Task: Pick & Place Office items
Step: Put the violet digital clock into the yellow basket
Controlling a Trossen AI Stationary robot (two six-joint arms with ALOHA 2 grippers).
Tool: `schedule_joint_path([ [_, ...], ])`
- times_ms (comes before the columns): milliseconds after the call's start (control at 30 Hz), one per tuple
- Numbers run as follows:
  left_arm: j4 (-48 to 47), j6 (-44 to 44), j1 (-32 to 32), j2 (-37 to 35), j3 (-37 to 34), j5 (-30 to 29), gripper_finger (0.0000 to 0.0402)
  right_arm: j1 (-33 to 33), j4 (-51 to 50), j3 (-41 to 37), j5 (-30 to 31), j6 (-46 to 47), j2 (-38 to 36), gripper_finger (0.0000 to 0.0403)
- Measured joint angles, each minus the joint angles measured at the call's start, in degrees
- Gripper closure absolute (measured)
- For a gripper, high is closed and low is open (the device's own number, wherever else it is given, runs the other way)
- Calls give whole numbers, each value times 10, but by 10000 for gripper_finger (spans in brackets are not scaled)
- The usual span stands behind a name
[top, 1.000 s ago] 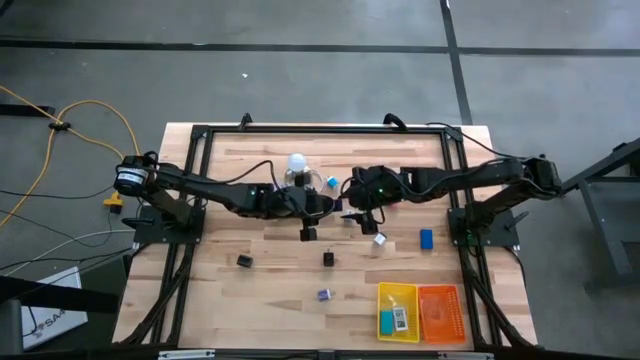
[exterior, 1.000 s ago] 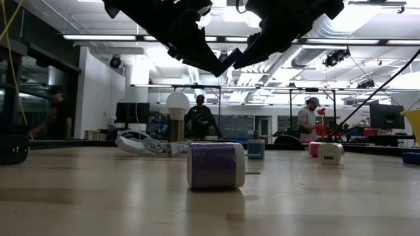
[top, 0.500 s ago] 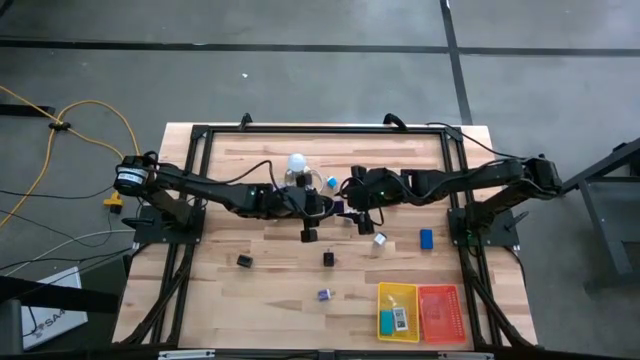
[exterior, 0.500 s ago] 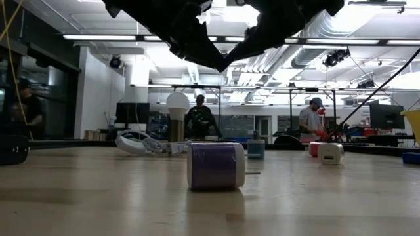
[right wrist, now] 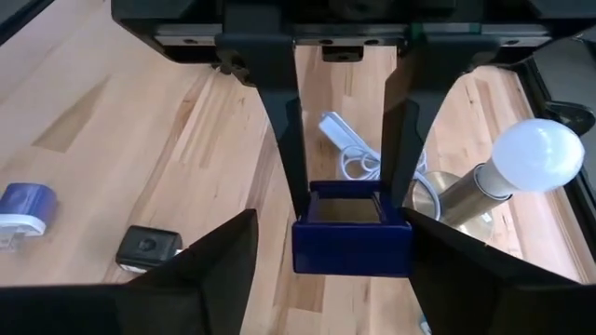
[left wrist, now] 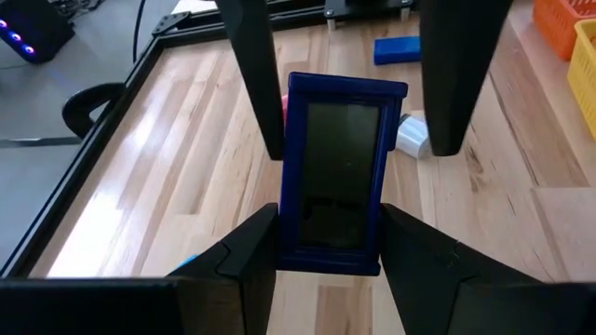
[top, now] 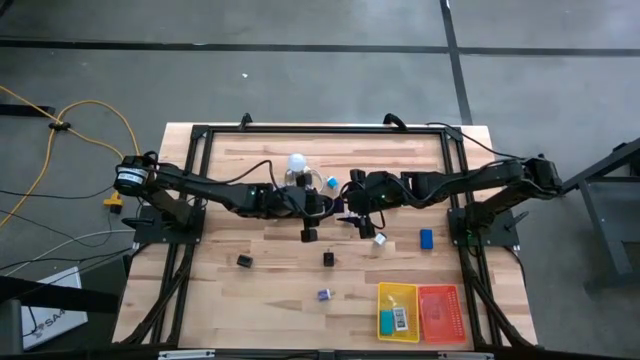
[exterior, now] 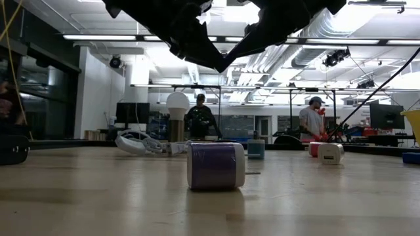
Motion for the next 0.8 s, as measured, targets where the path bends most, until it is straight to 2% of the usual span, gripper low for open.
schedule_joint_path([
  [567,0,-3,0,0,0,11,242,1,0,0,2,0,0,244],
  [800,0,-2,0,0,0,11,242,1,0,0,2,0,0,242],
])
